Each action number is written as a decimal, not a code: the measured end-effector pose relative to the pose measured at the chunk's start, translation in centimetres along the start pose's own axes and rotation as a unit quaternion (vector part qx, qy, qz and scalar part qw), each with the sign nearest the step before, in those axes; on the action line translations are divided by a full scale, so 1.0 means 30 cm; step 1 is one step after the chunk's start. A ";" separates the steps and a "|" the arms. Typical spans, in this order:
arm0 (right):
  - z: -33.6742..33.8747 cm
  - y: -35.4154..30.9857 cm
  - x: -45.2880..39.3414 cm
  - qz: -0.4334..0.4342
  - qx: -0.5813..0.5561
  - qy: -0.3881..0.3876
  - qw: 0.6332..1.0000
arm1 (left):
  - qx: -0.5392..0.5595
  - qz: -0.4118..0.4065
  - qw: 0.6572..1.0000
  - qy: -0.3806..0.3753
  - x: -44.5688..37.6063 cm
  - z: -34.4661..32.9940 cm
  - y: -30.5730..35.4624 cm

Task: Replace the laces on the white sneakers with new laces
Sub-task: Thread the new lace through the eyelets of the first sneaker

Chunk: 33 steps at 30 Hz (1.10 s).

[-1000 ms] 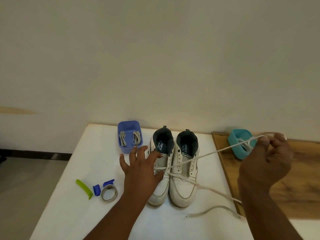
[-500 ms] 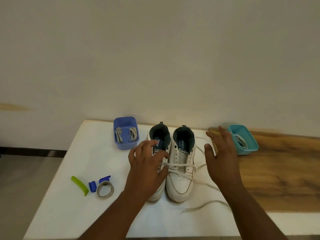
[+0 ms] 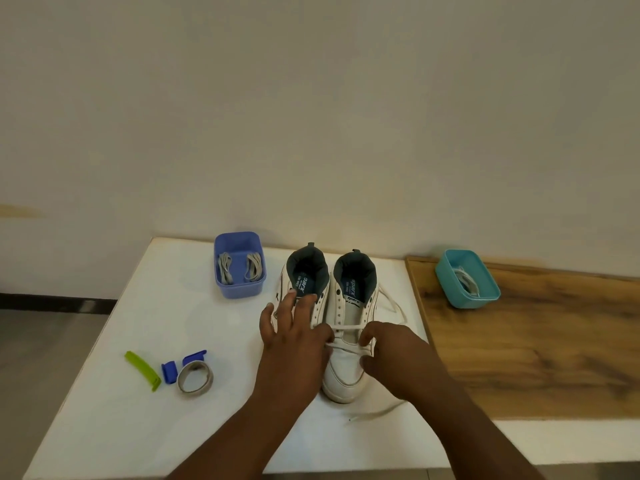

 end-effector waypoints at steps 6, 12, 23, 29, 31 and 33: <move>-0.025 0.032 0.006 -0.015 0.067 -0.030 0.997 | -0.028 0.015 0.999 -0.013 0.000 -0.028 -0.012; -0.056 0.072 0.001 -0.026 0.065 -0.041 0.997 | 0.045 0.021 0.998 0.036 -0.002 0.037 -0.016; 0.208 -0.090 0.101 0.099 -0.385 0.244 0.885 | 0.295 -0.077 0.952 0.001 0.001 0.115 0.065; 0.241 -0.068 0.089 0.108 -0.771 0.200 0.594 | 0.276 -0.151 0.946 -0.080 0.038 0.079 0.095; 0.252 -0.150 0.102 0.155 -0.787 0.107 0.588 | 0.353 -0.134 0.921 -0.099 0.049 0.086 0.108; 0.194 -0.252 0.123 0.179 -0.713 -0.036 0.677 | 0.550 -0.058 0.824 -0.123 0.038 0.106 0.092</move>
Point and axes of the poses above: each hand's wrist, its own x-axis away from the middle knuckle, its own z-axis out of the back of the hand, y = z × x, the point moved 10 cm from there along -x, towards the middle knuckle, and after that the axes turned 14 degrees about -x, right-handed, at the moved point
